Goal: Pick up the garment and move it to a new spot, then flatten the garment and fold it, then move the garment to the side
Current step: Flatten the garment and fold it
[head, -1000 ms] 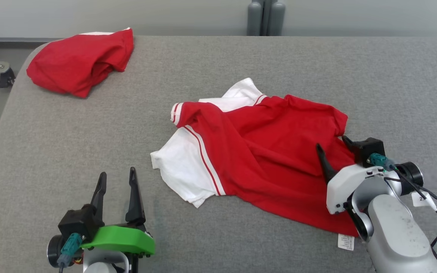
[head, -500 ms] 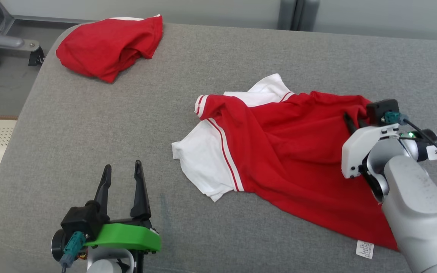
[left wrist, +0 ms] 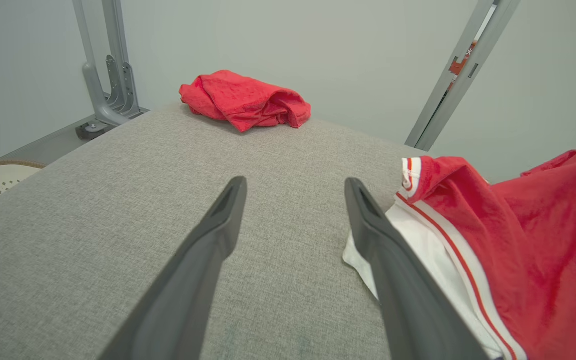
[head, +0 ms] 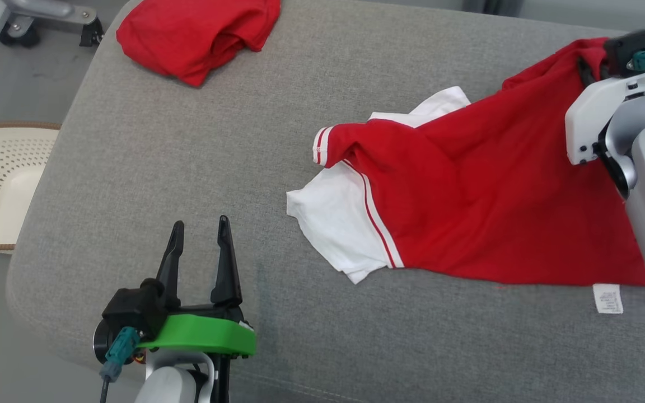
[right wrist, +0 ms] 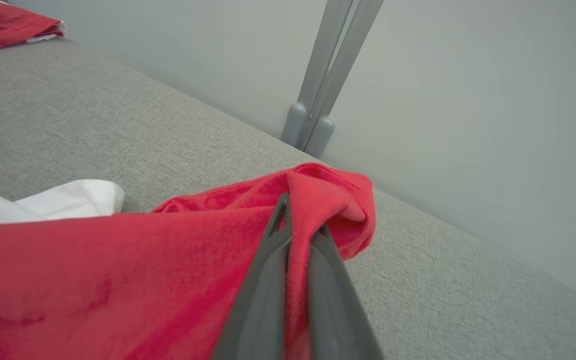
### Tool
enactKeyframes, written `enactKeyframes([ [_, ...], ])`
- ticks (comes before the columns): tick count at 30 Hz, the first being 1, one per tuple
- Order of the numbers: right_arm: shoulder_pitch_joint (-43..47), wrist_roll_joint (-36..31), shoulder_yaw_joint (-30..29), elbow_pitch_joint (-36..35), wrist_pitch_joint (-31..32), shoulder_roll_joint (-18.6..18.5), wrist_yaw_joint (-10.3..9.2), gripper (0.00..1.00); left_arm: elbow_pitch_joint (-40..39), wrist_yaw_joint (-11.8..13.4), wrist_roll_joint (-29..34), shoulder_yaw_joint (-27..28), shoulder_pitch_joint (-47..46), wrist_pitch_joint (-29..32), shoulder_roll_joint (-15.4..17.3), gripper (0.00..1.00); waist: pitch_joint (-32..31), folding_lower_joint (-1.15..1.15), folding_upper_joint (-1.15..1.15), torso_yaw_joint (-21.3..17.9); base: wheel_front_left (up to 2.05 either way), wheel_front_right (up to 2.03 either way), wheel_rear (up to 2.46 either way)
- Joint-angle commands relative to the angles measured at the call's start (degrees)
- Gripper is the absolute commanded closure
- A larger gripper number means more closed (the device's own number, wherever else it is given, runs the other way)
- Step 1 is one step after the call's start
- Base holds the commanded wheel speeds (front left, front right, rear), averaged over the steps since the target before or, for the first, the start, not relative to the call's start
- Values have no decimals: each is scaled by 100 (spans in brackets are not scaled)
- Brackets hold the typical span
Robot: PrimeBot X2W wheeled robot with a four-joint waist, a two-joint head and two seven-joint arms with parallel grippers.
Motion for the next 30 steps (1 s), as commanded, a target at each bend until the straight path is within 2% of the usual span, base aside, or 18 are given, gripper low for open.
enactKeyframes([
  [1, -145, -75, -4, 93, -39, -91, -8, 100, -16, 21, -11, -16, -128, -4, 1, 0, 180, 0, 0, 177, 0, 0, 0],
  [6, -553, -252, -162, 512, -219, -115, -8, 98, -47, 81, -67, -129, -243, -4, 1, 0, 297, 0, 0, 228, 0, 0, 0],
  [7, -603, -285, -202, 556, -289, -101, -8, 63, -50, 87, -75, -140, -261, -4, 1, 0, 309, 0, 0, 215, 0, 0, 0],
  [8, -653, -354, -224, 618, -378, -58, -8, 12, -51, 101, -84, -148, -276, -4, 1, 0, 321, 0, 0, 182, 0, 0, 0],
  [9, -678, -395, -243, 663, -465, -25, -8, 0, -46, 106, -89, -157, -285, -4, 1, 0, 326, 0, 0, 155, 0, 0, 0],
  [15, -765, -539, -356, 802, -1092, 175, -8, 0, -3, 64, -24, -96, -358, -4, 2, 0, 259, 0, 0, -165, 0, 0, 0],
  [21, -427, -430, -536, 701, -1619, 362, -8, 0, 127, -32, 138, 98, -470, -4, 4, 0, 41, 0, 0, -622, 0, 0, 0],
  [26, 200, -189, -736, 251, -1776, 606, -8, 0, 348, -141, 232, 329, -531, -4, 8, 0, -171, 0, 0, -1021, 0, 0, 0],
  [30, 933, 102, -851, -545, -1779, 745, -8, 0, 517, -235, 253, 498, -460, -4, 8, 0, -328, 0, 0, -1275, 0, 0, 0],
])
